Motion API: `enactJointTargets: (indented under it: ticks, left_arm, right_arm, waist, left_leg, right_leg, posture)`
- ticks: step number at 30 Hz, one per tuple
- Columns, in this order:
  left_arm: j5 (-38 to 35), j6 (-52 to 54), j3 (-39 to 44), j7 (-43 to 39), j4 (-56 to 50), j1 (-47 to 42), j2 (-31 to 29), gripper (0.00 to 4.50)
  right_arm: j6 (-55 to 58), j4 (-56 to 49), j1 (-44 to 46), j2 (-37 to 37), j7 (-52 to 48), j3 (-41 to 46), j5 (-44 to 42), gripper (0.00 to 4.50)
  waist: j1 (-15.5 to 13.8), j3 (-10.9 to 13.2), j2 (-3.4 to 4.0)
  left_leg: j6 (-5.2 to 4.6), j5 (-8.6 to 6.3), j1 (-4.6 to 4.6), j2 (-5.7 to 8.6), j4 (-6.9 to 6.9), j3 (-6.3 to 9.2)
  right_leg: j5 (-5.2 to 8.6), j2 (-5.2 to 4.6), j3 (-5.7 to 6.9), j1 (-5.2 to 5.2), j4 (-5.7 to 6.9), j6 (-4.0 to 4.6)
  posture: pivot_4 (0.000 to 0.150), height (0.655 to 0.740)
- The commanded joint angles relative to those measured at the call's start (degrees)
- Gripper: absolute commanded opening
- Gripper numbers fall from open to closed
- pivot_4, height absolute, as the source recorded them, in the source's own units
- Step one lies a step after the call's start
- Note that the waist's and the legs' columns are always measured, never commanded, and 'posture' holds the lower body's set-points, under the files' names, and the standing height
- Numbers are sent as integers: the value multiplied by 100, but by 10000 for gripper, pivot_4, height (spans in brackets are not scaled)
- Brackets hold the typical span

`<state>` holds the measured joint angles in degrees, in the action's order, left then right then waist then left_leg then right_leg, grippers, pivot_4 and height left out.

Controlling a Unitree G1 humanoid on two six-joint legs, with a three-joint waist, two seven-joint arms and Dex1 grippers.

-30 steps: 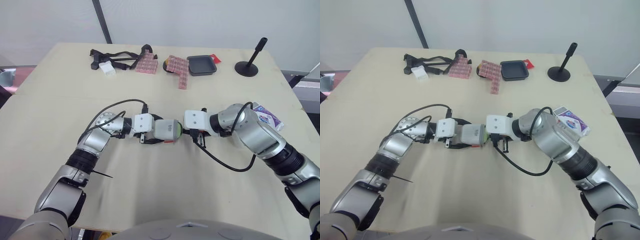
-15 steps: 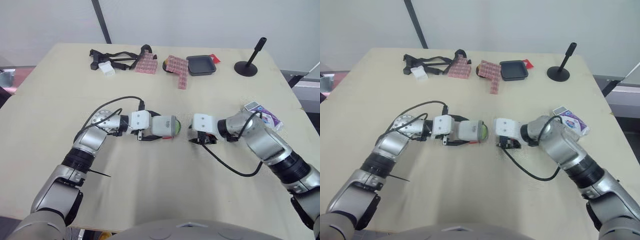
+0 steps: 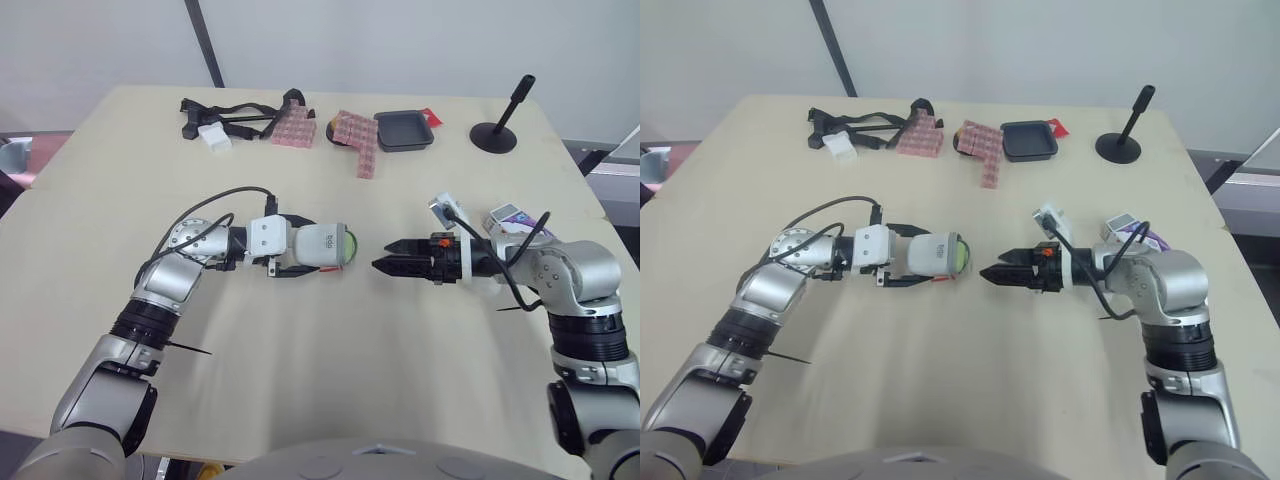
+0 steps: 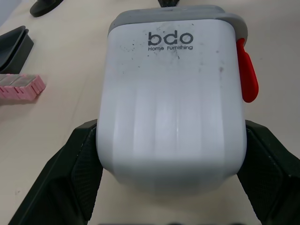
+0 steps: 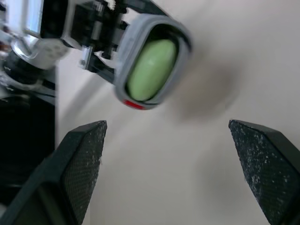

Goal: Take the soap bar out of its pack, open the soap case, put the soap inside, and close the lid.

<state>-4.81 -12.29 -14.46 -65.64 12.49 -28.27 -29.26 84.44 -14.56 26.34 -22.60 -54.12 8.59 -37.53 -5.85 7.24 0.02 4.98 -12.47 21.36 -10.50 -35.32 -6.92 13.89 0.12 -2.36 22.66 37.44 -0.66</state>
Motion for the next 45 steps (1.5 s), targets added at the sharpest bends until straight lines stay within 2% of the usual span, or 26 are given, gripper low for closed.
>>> enactJointTargets:
  ticks: [1,6,12,30,39,45]
  left_arm:
    - [-148,13,87,-2,-263,25,-23,34550]
    - [-206,113,77,-29,-372,52,17,34550]
    - [-330,394,54,-142,-576,123,53,34550]
    - [-457,746,20,-220,-909,245,121,34550]
    - [-470,782,38,-228,-990,283,119,34550]
    - [-432,746,81,-239,-963,325,25,34550]
  right_arm:
    - [741,-313,-18,408,427,593,-572,44699]
    - [806,-525,-174,723,988,681,-959,44699]
    - [806,-451,-90,1074,1493,677,-1042,44699]
    - [806,-157,37,1573,2102,644,-1411,44699]
    - [805,-29,-21,1548,2190,591,-1370,44699]
    - [713,-27,-124,1254,2137,516,-1355,44699]
  waist:
    - [-57,-1,1]
    - [-150,-1,3]
    - [-141,-1,3]
    - [-37,-1,3]
    - [-32,0,4]
    - [-33,0,4]
  left_leg:
    - [0,0,-2,-1,0,0]
    - [1,0,-17,0,-2,0]
    - [3,0,-18,2,1,-1]
    - [6,-1,-17,2,6,0]
    - [6,0,-17,2,7,0]
    - [7,0,-17,3,7,0]
  right_leg:
    - [0,0,2,0,-1,0]
    - [0,-2,1,13,0,0]
    - [0,-3,1,15,-3,0]
    - [0,-3,3,14,-10,0]
    - [0,-3,4,14,-10,0]
    - [0,-4,3,14,-11,-1]
  posture:
    - [1500,7400]
    - [1500,7400]
    - [1500,7400]
    - [1500,7400]
    - [1500,7400]
    - [1500,7400]
